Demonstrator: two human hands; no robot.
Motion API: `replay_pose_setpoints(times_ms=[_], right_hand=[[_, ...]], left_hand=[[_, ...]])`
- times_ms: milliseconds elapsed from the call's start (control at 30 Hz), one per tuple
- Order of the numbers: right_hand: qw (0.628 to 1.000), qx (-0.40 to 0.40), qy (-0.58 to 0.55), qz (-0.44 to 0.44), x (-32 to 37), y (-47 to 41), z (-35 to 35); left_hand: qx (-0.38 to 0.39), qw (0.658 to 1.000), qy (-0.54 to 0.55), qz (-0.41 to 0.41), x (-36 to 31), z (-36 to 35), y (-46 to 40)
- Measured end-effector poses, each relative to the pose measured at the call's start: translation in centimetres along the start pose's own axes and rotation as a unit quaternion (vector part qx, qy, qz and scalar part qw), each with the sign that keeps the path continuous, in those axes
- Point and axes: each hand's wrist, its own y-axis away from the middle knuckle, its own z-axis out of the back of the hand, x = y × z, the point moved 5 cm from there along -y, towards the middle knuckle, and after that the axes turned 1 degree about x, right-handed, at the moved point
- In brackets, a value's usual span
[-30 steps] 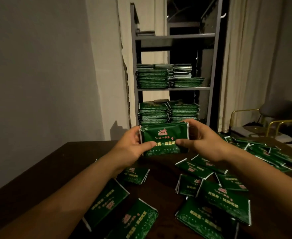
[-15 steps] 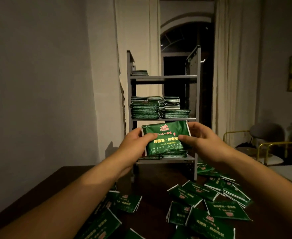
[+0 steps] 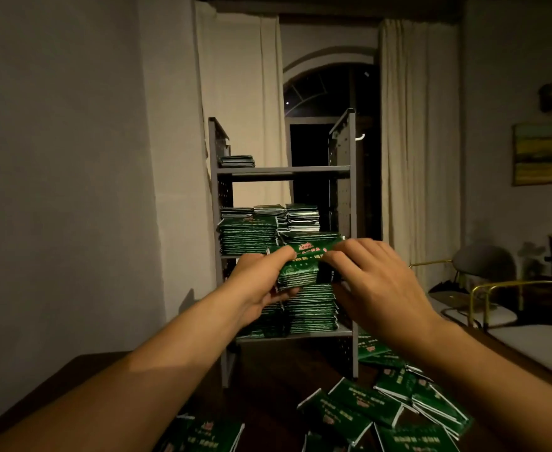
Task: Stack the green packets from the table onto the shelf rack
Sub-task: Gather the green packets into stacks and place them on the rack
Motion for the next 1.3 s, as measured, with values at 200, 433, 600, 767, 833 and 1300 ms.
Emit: replay_pose_setpoints(times_ms=[200, 433, 600, 767, 833, 1300], right_hand=[[0.999, -0.032, 0.027, 0.0, -2.2, -1.4, -1.1], [0.994, -0.017, -0.017, -0.111, -7.8, -3.6, -3.5], [0.997, 0.015, 0.031, -0.067, -8.3, -6.0, -6.5], [0.996, 0.037, 0.047, -0.061, -8.5, -8.0, -9.7], [0.996, 0.046, 0.048, -0.055, -8.7, -8.5, -10.8], [0.988, 0.142, -0.013, -0.065, -9.9, -9.9, -13.6]], left_hand=[[0.04, 0.999, 0.034, -0.013, -1.3, -1.3, -2.4], [-0.019, 0.902, -0.371, -0.221, -0.3, -0.7, -5.0], [-0.019, 0.616, -0.7, -0.362, 1.7, -2.5, -6.9], [-0.063, 0.601, -0.716, -0.349, 0.3, -3.3, -9.6], [-0.059, 0.595, -0.723, -0.345, 0.6, -3.2, -10.6], [-0.084, 0.57, -0.685, -0.446, 2.2, -2.0, -11.7]])
